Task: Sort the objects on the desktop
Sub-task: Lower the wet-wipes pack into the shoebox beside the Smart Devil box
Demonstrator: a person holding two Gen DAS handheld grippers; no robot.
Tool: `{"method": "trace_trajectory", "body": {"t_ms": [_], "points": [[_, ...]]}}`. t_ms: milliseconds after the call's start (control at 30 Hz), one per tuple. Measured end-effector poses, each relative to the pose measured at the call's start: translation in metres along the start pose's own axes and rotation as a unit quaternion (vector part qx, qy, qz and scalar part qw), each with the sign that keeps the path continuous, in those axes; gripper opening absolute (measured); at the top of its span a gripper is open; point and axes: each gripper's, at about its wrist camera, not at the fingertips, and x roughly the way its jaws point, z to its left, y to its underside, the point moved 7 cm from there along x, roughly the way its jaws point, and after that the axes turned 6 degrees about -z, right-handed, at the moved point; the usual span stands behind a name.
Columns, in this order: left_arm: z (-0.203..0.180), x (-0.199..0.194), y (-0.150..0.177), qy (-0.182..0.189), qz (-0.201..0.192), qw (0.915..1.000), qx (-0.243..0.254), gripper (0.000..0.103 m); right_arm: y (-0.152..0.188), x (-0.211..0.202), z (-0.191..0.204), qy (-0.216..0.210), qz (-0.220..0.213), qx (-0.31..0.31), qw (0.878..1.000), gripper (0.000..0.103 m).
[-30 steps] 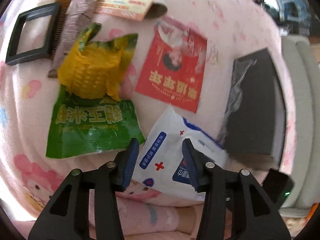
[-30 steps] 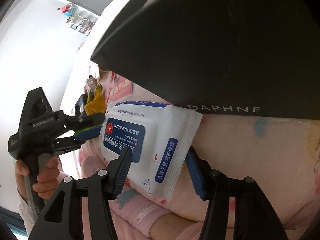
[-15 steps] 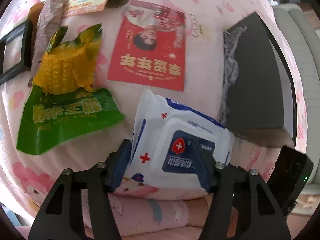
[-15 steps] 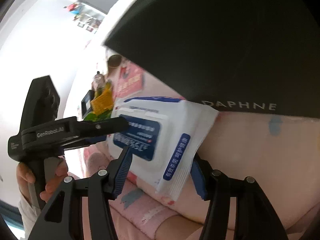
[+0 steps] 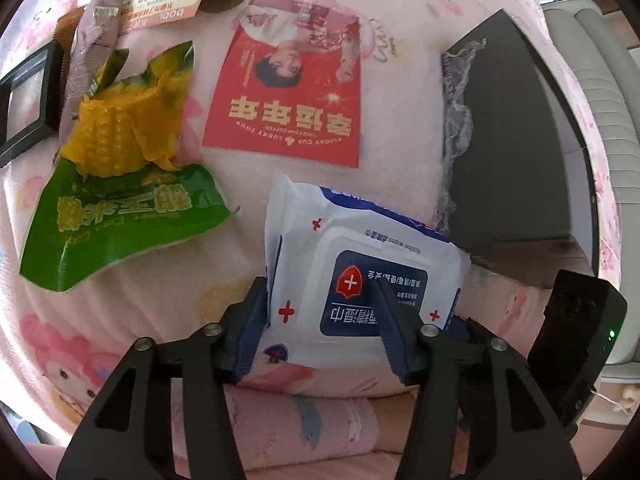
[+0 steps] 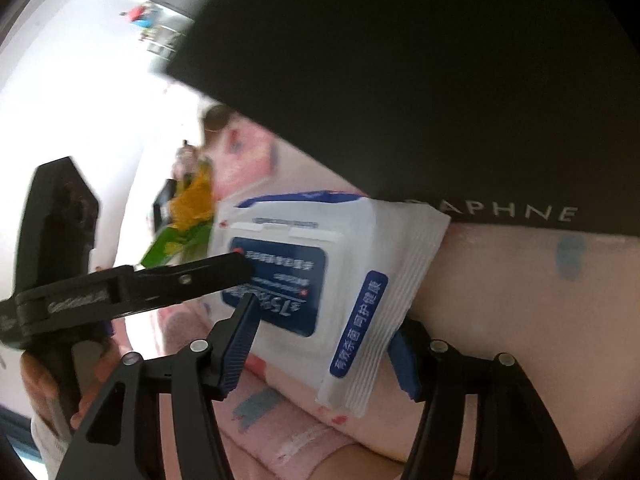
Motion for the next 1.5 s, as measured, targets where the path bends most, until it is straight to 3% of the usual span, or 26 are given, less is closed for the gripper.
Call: {"method": "trace_trajectory", "body": {"t_ms": [267,467,600,767,967,1100,1267,1500], "points": [[-0.023,-0.035,0.017,0.054,-0.057,0.9966,0.024,0.044,0.003,-0.045,0.020,0.028,-0.046,-0.054,0.997,0.056],[-0.037,-0.073,0.015,0.094,-0.094,0.9909,0.016,0.041,-0.005,-0.078,0.040,0.011,-0.065,-0.069,0.995,0.056],[-0.065,-0.096,-0.005,0.112,-0.120,0.9857,0.036,0.041,-0.024,-0.107,0.059,0.005,-0.085,-0.086,0.993,0.056],[-0.114,-0.123,-0.039,0.146,-0.147,0.9759,0.067,0.041,-0.071,-0.150,0.068,0.010,-0.126,-0.113,0.986,0.056],[-0.192,-0.082,-0.108,0.154,-0.133,0.9745,0.096,0.042,-0.154,-0.179,0.023,0.066,-0.165,-0.101,0.979,0.056],[-0.226,-0.022,-0.143,0.142,-0.094,0.9812,0.090,0.043,-0.191,-0.172,-0.027,0.105,-0.153,-0.072,0.980,0.056],[-0.228,0.044,-0.173,0.120,-0.055,0.9896,0.058,0.043,-0.206,-0.147,-0.079,0.127,-0.100,-0.038,0.986,0.056],[-0.237,0.077,-0.185,0.069,-0.046,0.9940,0.071,0.041,-0.210,-0.131,-0.117,0.136,-0.082,0.012,0.987,0.056]]}}
